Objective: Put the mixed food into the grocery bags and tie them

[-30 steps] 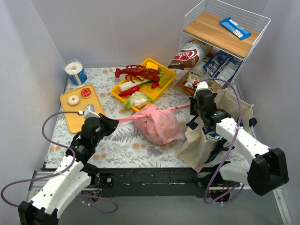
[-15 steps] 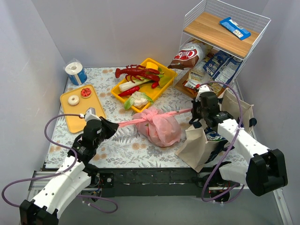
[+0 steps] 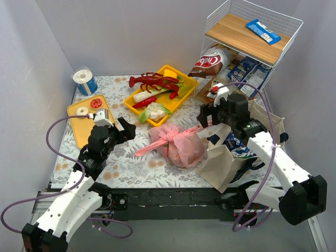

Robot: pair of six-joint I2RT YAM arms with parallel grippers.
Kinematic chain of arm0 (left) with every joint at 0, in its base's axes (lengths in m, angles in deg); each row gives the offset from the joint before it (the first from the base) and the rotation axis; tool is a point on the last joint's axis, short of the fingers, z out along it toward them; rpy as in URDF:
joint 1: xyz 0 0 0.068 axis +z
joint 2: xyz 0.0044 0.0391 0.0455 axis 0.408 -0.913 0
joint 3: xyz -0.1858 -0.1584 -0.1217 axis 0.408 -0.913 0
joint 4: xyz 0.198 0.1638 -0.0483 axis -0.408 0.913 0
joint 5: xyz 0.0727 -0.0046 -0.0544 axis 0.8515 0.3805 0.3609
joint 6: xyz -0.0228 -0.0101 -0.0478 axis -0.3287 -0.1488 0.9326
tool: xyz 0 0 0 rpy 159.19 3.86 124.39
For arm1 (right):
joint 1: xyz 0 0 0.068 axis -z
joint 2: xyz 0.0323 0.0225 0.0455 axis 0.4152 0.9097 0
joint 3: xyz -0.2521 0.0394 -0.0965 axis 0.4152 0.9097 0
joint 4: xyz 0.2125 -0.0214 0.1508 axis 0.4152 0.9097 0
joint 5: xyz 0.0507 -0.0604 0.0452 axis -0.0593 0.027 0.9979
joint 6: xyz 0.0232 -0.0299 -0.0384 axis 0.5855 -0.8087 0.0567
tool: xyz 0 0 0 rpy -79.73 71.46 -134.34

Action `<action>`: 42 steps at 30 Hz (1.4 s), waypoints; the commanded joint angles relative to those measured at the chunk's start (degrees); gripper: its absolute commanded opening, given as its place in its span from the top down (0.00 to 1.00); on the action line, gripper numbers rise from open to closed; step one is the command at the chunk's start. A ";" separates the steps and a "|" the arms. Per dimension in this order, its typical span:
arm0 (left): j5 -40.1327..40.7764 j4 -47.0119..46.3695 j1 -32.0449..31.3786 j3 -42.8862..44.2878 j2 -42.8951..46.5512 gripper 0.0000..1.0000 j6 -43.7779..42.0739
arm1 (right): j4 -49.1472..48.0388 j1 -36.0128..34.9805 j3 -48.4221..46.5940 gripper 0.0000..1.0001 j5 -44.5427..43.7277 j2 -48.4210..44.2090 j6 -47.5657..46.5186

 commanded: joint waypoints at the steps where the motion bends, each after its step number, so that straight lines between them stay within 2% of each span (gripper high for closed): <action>1: -0.22 -0.73 0.55 5.82 -7.04 0.02 -0.13 | 1.25 -11.24 -8.31 0.01 -1.26 3.28 -1.90; 2: -0.66 0.14 0.64 6.97 -11.41 0.02 0.93 | 3.26 -15.01 -10.50 0.02 -2.05 6.08 -2.16; 6: -1.54 -0.72 0.82 11.37 -17.50 0.02 10.66 | 6.79 -22.33 -12.45 0.01 -6.27 12.51 -3.22; 9: -7.07 -3.54 0.82 13.31 -20.14 0.02 12.71 | 6.71 -26.46 -11.93 0.01 -7.07 15.42 -3.83; 11: -7.61 -3.54 0.82 13.93 -20.77 0.02 14.39 | 6.79 -28.92 -11.75 0.01 -10.74 17.52 -4.01; 14: -7.00 -3.54 0.82 13.23 -20.25 0.02 14.22 | 7.41 -30.68 -11.58 0.02 -11.81 20.07 -4.10; 20: -6.82 -1.43 0.82 11.12 -17.09 0.02 12.90 | 5.12 -32.45 -11.22 0.03 -17.60 25.95 -3.22; 21: -6.82 -1.17 0.82 10.85 -16.65 0.02 12.98 | 4.86 -32.45 -11.57 0.05 -18.49 26.84 -2.78; 24: -6.12 -0.64 0.82 9.98 -14.98 0.02 13.16 | 4.42 -32.45 -13.59 0.23 -20.52 29.40 -2.52; 25: -5.85 -0.73 0.82 9.71 -14.54 0.02 13.16 | 4.51 -32.45 -14.12 0.47 -20.60 29.66 -2.60; 26: -5.59 -0.64 0.82 9.71 -14.10 0.02 13.16 | 5.29 -32.45 -15.86 0.63 -20.78 30.19 -2.69; 27: -5.24 -0.64 0.82 9.71 -13.66 0.02 12.81 | 6.17 -32.45 -17.19 0.85 -21.21 30.10 -2.69; 28: -4.89 -0.73 0.82 9.88 -13.57 0.02 12.37 | 7.48 -32.45 -18.59 0.98 -21.83 29.84 -2.08; 31: -5.93 -0.90 0.82 11.20 -14.00 0.03 8.51 | 13.02 -32.45 -26.76 0.99 -24.90 26.77 -0.42; 34: -9.09 -2.39 0.56 13.83 -16.02 0.08 2.65 | 17.07 -32.45 -33.88 0.99 -31.14 21.07 -0.32; 39: -15.25 -5.38 -3.04 20.93 -21.81 0.10 -3.97 | 19.97 -32.27 -37.50 0.99 -53.18 9.46 -4.53; 42: -15.78 -6.53 -9.09 27.78 -27.26 0.09 -6.96 | 21.21 -32.10 -39.78 0.99 -66.71 4.27 -9.62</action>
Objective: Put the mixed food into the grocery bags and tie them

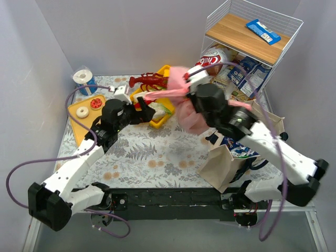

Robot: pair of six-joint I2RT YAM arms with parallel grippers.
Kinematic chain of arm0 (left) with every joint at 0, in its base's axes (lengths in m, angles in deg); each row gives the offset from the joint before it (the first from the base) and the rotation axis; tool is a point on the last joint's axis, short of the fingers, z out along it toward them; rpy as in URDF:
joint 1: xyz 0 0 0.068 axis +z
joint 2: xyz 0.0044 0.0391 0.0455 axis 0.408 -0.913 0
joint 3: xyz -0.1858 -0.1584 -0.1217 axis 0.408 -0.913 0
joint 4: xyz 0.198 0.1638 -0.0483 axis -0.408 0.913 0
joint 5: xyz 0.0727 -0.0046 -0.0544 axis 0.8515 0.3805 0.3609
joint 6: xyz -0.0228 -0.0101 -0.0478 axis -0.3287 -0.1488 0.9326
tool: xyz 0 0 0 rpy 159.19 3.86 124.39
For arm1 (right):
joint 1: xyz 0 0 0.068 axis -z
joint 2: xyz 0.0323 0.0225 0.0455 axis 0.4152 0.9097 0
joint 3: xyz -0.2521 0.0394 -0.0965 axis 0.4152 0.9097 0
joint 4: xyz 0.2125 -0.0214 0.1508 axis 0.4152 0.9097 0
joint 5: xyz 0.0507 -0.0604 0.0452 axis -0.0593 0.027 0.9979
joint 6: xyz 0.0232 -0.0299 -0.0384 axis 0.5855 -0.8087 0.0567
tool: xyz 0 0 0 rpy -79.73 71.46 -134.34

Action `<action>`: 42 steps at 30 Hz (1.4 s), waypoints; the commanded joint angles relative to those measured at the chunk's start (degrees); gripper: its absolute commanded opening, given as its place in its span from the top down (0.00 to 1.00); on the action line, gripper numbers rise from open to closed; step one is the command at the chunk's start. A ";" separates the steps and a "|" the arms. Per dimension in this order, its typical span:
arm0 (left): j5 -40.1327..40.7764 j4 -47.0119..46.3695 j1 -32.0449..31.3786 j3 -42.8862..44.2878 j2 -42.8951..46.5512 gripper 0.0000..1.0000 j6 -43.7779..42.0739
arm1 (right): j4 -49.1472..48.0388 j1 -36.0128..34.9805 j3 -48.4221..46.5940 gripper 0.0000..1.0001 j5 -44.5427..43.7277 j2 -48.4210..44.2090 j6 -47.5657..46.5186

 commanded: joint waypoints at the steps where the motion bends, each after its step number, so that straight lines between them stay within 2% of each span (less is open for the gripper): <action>1: -3.63 -3.79 -9.77 10.80 -5.74 0.09 -8.01 | 0.40 0.49 -5.65 0.99 -26.89 -9.39 -7.86; 2: -3.63 -4.15 -11.73 12.56 -9.23 0.08 -9.15 | -0.82 0.49 -5.30 0.99 -31.96 -12.01 -9.44; 6: -8.27 -7.57 -17.97 18.11 -16.20 0.08 -7.67 | -8.65 0.49 1.10 0.99 -40.53 -19.67 -16.56; 9: -10.13 -10.21 -20.35 19.43 -19.54 0.07 -7.75 | -8.05 0.49 7.43 0.99 -43.96 -25.65 -13.07; 13: -12.32 -10.21 -22.47 19.79 -21.05 0.07 -8.46 | 0.65 0.49 14.55 0.99 -40.20 -33.64 4.99; 14: -12.50 -10.13 -22.47 19.35 -21.05 0.07 -8.55 | 1.53 0.49 15.61 0.99 -37.84 -34.27 6.70; 19: -11.89 -8.73 -22.56 18.73 -20.17 0.06 -9.86 | 6.62 0.67 20.53 0.99 -33.87 -33.06 14.70; 21: -11.10 -8.28 -22.56 18.56 -19.99 0.04 -10.04 | 10.65 0.93 21.07 0.99 -33.07 -31.74 22.94; 22: -10.58 -7.84 -22.47 18.38 -19.82 0.02 -9.43 | 16.77 1.28 20.28 0.99 -32.11 -30.16 27.67; 23: -9.18 -7.67 -22.47 18.12 -19.73 0.02 -8.82 | 21.53 1.46 19.67 0.99 -31.41 -29.36 38.69; 24: -8.56 -7.66 -22.03 17.42 -19.56 0.02 -7.77 | 25.49 1.46 19.05 0.99 -30.62 -28.57 44.45; 26: -8.46 -8.37 -21.33 16.54 -19.03 0.02 -4.88 | 33.42 1.55 18.78 0.99 -26.84 -26.20 50.90; 27: -8.29 -8.72 -20.72 15.32 -18.76 0.02 -3.99 | 36.14 1.55 18.78 0.99 -26.05 -25.32 58.84; 28: -8.03 -9.68 -20.54 14.69 -18.41 0.02 -3.28 | 43.82 1.55 18.70 0.99 -25.43 -23.49 64.06; 29: -7.76 -10.12 -20.36 13.99 -17.45 0.02 -2.06 | 43.64 1.90 19.30 0.99 -24.03 -23.12 65.94; 35: -6.97 -9.87 -19.22 11.61 -15.86 0.02 -1.43 | 43.46 8.13 26.31 0.99 -16.91 -25.75 71.66; 37: -7.14 -8.38 -18.60 11.52 -15.95 0.02 -1.87 | 42.24 12.96 29.58 0.99 -14.37 -26.97 71.76; 38: -7.23 -8.02 -18.43 11.52 -15.95 0.02 -1.87 | 40.14 14.63 31.33 0.99 -13.31 -27.42 68.88; 39: -7.15 -7.58 -18.08 11.26 -15.69 0.02 -1.69 | 33.94 17.86 34.74 0.99 -11.99 -27.94 65.81; 41: -7.06 -7.49 -17.81 10.48 -15.25 0.02 -1.34 | 26.89 21.74 38.71 0.99 -6.64 -29.00 55.62; 42: -7.06 -7.75 -17.64 10.12 -15.16 0.02 -1.08 | 20.85 25.94 41.69 0.99 -4.44 -28.57 52.80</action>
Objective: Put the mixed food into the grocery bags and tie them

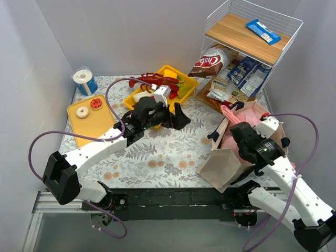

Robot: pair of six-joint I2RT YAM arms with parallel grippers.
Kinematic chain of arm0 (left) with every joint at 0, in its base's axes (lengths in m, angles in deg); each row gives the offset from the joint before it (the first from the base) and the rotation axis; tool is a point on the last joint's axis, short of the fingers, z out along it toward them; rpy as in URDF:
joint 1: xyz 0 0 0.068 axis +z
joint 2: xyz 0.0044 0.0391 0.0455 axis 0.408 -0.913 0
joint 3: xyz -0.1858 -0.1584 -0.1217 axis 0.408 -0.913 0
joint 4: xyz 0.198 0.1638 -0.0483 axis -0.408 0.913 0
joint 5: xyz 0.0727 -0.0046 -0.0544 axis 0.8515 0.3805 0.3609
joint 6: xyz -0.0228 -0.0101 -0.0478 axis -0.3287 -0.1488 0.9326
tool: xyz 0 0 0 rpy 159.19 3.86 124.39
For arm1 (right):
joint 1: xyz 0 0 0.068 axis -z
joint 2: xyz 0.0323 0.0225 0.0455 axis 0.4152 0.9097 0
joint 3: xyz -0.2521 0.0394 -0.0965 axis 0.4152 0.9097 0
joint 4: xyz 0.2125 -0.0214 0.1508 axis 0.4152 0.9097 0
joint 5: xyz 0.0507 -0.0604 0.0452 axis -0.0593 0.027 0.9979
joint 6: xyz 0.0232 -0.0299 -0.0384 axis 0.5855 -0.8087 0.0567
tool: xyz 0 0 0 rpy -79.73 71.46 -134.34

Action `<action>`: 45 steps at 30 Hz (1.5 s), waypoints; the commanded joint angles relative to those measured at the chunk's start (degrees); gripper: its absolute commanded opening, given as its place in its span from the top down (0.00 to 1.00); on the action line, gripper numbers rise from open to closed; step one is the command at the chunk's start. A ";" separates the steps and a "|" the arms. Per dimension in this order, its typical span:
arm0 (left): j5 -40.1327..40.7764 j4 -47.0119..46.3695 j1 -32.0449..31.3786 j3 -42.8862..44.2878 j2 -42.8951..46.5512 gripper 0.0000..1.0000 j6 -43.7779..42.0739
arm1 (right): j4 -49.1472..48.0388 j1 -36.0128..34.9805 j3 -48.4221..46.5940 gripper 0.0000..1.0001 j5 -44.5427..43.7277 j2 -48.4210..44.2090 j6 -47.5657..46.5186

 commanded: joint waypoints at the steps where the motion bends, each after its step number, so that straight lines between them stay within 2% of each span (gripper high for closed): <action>1: 0.79 0.73 0.90 -1.82 3.51 0.02 1.15 | -13.33 10.15 9.67 0.99 16.18 1.09 -12.05; 4: 1.31 0.81 1.08 -2.43 4.47 0.02 1.94 | -15.71 14.47 10.91 0.99 19.19 5.22 -16.10; 9: 4.12 2.39 1.43 -3.58 5.71 0.02 3.35 | -16.68 14.82 9.69 0.99 21.83 11.72 -19.62; 10: 4.83 3.01 1.60 -3.49 5.79 0.02 4.22 | -15.81 14.83 7.68 0.96 21.92 11.99 -20.32; 11: 6.31 3.62 1.78 -3.40 6.14 0.02 4.49 | -15.28 14.83 6.79 0.75 21.58 12.08 -20.85; 13: 7.73 4.77 2.13 -3.57 6.58 0.02 5.20 | -14.49 14.74 5.12 0.50 20.08 10.86 -21.38; 14: 8.08 4.94 2.65 -3.66 6.93 0.02 5.63 | -14.48 14.82 4.77 0.35 19.47 10.16 -21.38; 17: 8.61 6.17 4.93 -3.93 6.59 0.02 6.77 | -15.10 14.82 4.24 0.23 17.71 7.00 -22.26; 22: 8.87 8.02 9.95 -5.51 6.67 0.02 10.03 | -15.45 14.74 1.25 0.21 14.20 3.04 -27.86; 24: 9.75 8.63 11.62 -5.77 7.29 0.02 10.03 | -19.02 14.83 -0.67 0.21 13.66 0.76 -31.38; 26: 12.82 9.77 13.19 -5.16 8.16 0.02 9.94 | -24.22 14.82 -1.39 0.21 16.11 -1.09 -39.08; 27: 13.44 11.26 13.90 -4.90 8.34 0.02 10.03 | -29.37 14.74 -2.09 0.20 18.99 -2.93 -41.40; 31: 15.11 15.39 17.94 -3.84 9.05 0.02 10.56 | -39.50 14.74 -3.32 0.18 24.46 -5.05 -48.27; 37: 16.52 20.15 25.50 -2.52 12.73 0.02 8.46 | -41.82 14.74 -11.30 0.16 34.21 1.97 -53.28; 41: 20.29 23.30 25.86 1.25 14.85 0.02 1.61 | -46.54 14.74 -13.17 0.14 42.03 4.26 -55.04; 45: 27.84 28.05 25.86 6.17 14.41 0.02 -1.82 | -51.21 14.74 -11.41 0.14 47.48 4.00 -54.87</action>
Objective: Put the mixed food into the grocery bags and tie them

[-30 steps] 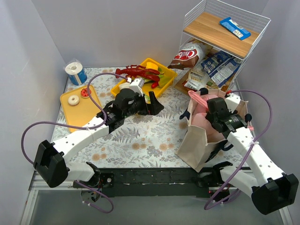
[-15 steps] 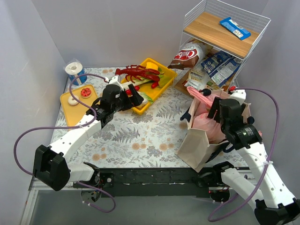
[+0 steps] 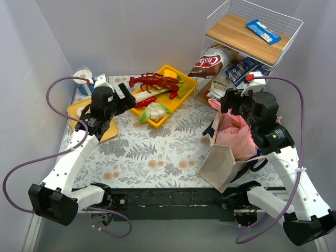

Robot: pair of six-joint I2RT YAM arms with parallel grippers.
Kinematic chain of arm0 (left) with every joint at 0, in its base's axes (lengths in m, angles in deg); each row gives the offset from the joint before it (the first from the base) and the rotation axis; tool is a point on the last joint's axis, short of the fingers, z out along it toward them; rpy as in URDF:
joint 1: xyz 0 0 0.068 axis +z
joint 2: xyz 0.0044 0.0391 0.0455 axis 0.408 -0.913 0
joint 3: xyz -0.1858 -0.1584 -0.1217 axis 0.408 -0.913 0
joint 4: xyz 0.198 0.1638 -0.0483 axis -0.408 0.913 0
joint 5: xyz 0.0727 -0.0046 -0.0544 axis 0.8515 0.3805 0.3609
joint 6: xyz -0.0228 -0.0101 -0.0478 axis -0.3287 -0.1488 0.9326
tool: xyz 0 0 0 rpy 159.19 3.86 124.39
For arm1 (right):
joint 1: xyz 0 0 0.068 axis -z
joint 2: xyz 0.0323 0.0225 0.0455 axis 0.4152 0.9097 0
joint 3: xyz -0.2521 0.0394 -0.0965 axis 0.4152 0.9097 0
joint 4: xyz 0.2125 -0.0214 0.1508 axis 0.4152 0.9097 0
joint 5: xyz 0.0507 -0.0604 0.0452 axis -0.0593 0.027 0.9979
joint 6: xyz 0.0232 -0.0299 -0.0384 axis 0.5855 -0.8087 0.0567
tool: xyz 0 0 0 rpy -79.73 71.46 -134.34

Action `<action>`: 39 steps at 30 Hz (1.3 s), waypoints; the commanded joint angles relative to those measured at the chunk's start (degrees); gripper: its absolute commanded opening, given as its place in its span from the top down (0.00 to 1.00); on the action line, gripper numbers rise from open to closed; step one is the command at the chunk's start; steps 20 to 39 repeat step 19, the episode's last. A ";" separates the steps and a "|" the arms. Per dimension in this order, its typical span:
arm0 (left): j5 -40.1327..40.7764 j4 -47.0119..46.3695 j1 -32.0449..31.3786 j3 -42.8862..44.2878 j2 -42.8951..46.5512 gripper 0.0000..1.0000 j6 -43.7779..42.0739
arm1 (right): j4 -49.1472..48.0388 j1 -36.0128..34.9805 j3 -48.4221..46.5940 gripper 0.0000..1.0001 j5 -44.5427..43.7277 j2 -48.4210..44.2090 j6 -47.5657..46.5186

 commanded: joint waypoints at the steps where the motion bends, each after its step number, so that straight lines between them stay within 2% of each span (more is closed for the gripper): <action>1: 8.62 5.39 -0.08 6.11 1.77 0.02 -6.42 | -9.23 -0.17 -0.26 0.13 8.79 -0.96 -2.17; 19: 7.13 1.71 -0.08 7.53 2.83 0.02 -6.78 | -11.61 -0.17 1.23 0.12 9.06 1.41 -2.35; 39: 7.13 1.71 -0.08 7.53 2.83 0.02 -6.78 | -11.61 -0.17 1.23 0.12 9.06 1.41 -2.35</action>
